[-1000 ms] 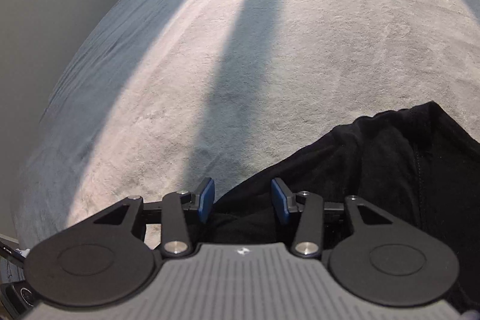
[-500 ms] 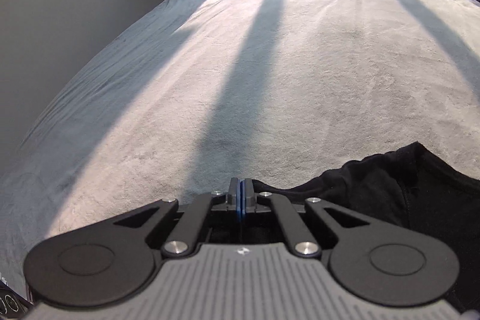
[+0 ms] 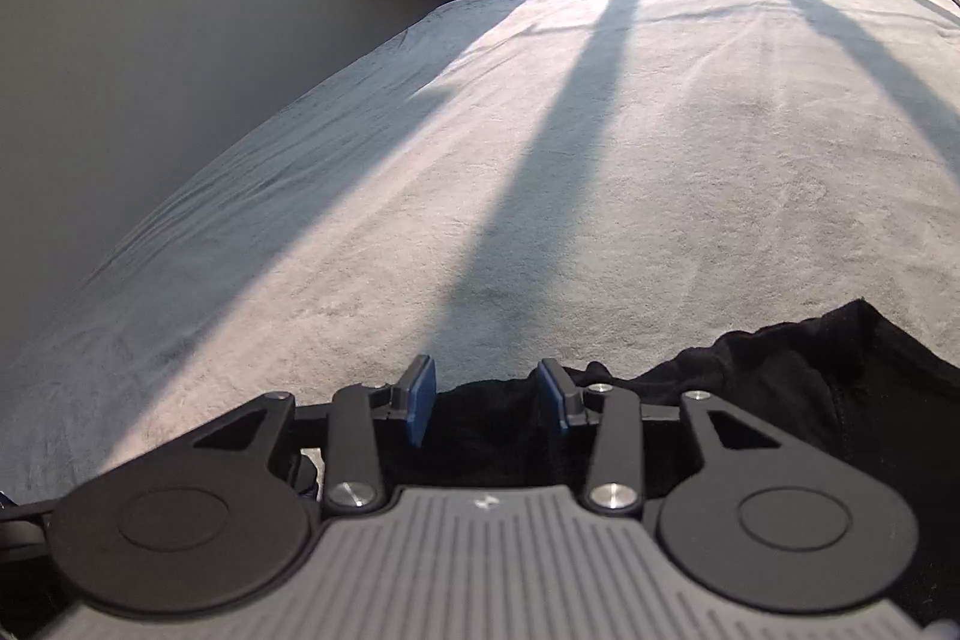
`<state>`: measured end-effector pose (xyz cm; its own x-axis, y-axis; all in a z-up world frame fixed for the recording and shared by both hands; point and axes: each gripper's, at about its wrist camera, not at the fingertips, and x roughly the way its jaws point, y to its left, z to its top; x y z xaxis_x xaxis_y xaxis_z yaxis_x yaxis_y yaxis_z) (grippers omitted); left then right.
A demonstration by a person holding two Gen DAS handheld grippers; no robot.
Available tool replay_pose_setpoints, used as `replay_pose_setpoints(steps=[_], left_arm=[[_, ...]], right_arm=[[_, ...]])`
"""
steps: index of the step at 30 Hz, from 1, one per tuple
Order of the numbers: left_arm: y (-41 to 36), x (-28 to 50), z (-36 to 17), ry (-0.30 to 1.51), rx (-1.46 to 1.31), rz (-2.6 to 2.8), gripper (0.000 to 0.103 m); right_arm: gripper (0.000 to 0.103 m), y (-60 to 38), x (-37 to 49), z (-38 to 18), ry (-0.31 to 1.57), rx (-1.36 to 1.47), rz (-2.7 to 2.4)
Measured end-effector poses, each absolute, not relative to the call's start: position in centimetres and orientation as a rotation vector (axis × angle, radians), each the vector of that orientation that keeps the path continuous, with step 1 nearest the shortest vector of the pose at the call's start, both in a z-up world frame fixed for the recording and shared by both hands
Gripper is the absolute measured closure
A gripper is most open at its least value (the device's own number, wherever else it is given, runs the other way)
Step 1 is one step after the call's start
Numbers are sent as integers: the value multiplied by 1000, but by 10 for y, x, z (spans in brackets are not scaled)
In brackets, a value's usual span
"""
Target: Fold clothes
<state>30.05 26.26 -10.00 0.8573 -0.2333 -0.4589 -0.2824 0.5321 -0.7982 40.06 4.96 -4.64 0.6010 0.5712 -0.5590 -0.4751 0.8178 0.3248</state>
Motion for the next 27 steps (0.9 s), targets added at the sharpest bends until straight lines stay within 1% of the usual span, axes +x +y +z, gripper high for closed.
replay_pose_setpoints(steps=[3,6,7,8,10,15,16,17,18,19,20,21,23,24,27], left_arm=[[266,301,-96,604,-1028,46,93],[270,299,-92,606,-1028,48,90],[270,298,-91,605,-1025,47,87],[270,298,-90,603,-1022,47,84],[269,298,-90,609,-1014,45,81],[264,302,-94,632,-987,43,76],[264,303,-95,632,-982,43,74],[265,303,-95,630,-982,40,73],[265,303,-95,627,-985,36,72],[266,303,-96,624,-989,32,71],[266,303,-96,625,-994,28,70],[266,304,-95,626,-1004,22,69],[266,305,-93,629,-1022,8,63],[265,306,-93,630,-1030,-1,61],[260,317,-95,664,-1099,-62,60]], right_arm=[[61,50,373,-37,661,90,712],[61,53,351,-38,660,33,818],[61,55,345,-39,662,13,851],[61,58,340,-41,663,-12,871],[61,66,333,-50,659,-80,879],[61,76,336,-76,652,-183,806],[65,76,337,-80,647,-187,793],[72,75,338,-83,637,-178,786],[76,71,340,-85,632,-146,780],[88,65,342,-86,630,-105,773],[92,59,346,-87,639,-54,778],[93,51,351,-87,660,22,801],[94,32,362,-88,702,195,860],[95,21,367,-88,711,279,890],[95,-6,380,-88,731,508,963]])
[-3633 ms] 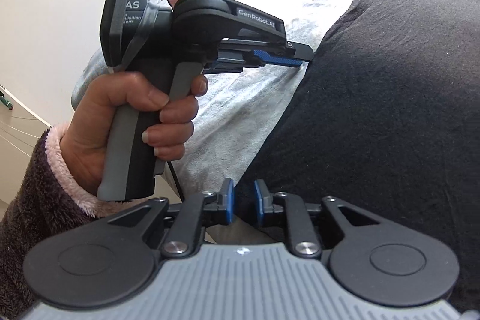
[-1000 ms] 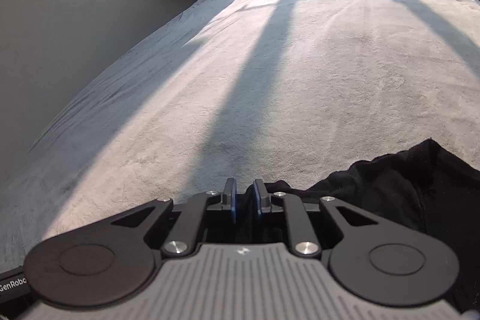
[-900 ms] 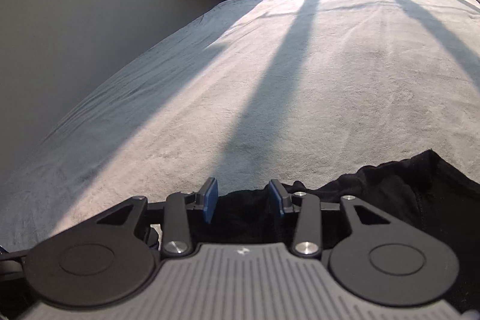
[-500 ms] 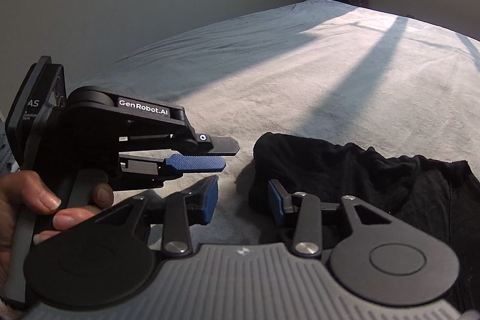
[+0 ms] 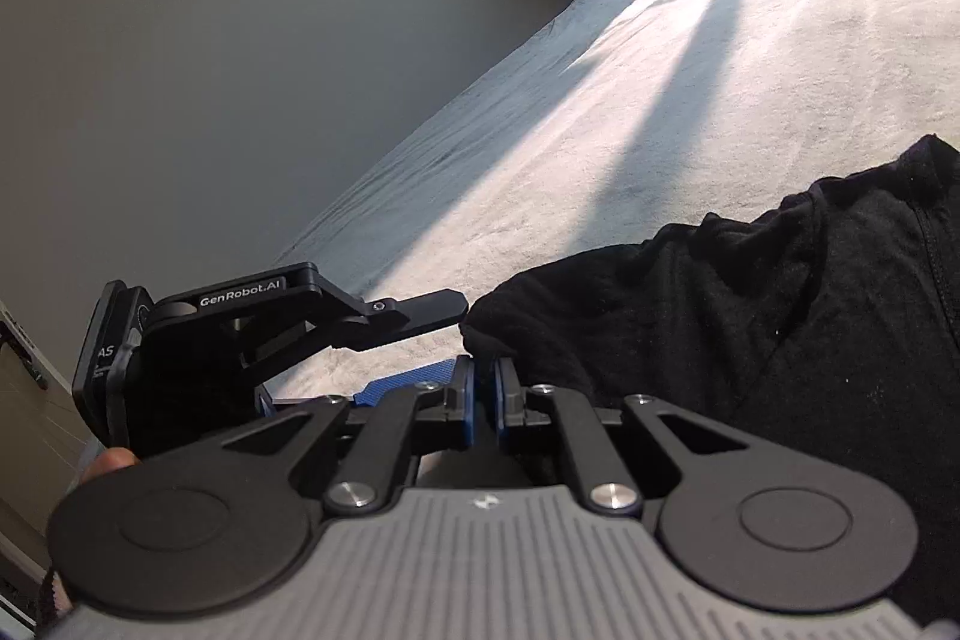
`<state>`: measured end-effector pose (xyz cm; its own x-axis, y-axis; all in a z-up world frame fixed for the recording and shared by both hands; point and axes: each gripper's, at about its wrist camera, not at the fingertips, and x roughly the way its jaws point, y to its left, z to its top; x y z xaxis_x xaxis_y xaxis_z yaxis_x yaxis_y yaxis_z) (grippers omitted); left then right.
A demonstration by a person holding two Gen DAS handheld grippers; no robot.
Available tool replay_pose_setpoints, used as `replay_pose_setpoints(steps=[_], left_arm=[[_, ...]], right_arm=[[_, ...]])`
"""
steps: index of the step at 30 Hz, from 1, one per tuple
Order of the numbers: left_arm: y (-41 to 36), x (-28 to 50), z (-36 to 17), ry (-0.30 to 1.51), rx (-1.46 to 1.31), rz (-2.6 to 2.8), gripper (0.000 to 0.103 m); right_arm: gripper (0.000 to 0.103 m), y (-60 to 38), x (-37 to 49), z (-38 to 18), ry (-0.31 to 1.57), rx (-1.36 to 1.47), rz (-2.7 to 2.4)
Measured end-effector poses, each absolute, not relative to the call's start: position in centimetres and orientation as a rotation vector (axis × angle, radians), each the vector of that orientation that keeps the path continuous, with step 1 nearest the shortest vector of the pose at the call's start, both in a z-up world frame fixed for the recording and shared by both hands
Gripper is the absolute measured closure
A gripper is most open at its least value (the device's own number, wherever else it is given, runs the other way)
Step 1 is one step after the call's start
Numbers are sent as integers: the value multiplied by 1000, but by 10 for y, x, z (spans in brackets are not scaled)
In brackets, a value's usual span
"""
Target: Fold clothes
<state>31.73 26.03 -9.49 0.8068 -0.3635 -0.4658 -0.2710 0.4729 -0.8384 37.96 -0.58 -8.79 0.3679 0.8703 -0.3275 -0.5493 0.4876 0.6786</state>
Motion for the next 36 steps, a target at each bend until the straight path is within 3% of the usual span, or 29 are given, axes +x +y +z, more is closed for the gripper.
replay_pose_setpoints(steps=[4,9,11,13,19,27,31,34,36], left_arm=[[258,335,-101,682,-1236,-158,51],[260,359,-112,693,-1261,-129,57],[261,367,-116,701,-1253,-114,84],[261,369,-118,692,-1217,-102,101],[254,360,-93,550,-925,-41,101],[261,372,-100,579,-739,44,98],[270,368,-90,585,-742,85,95],[271,360,-71,559,-713,131,75],[270,353,-57,532,-694,139,74]], right_arm=[[95,-13,389,-93,772,644,1019],[95,-4,389,-92,799,652,1065],[95,2,386,-91,806,642,1068],[95,7,385,-92,818,635,1065],[95,23,382,-100,842,649,1042],[91,58,373,-114,883,561,1020],[81,57,375,-109,894,582,1051],[62,45,378,-97,879,609,1035],[54,34,380,-85,840,626,1013]])
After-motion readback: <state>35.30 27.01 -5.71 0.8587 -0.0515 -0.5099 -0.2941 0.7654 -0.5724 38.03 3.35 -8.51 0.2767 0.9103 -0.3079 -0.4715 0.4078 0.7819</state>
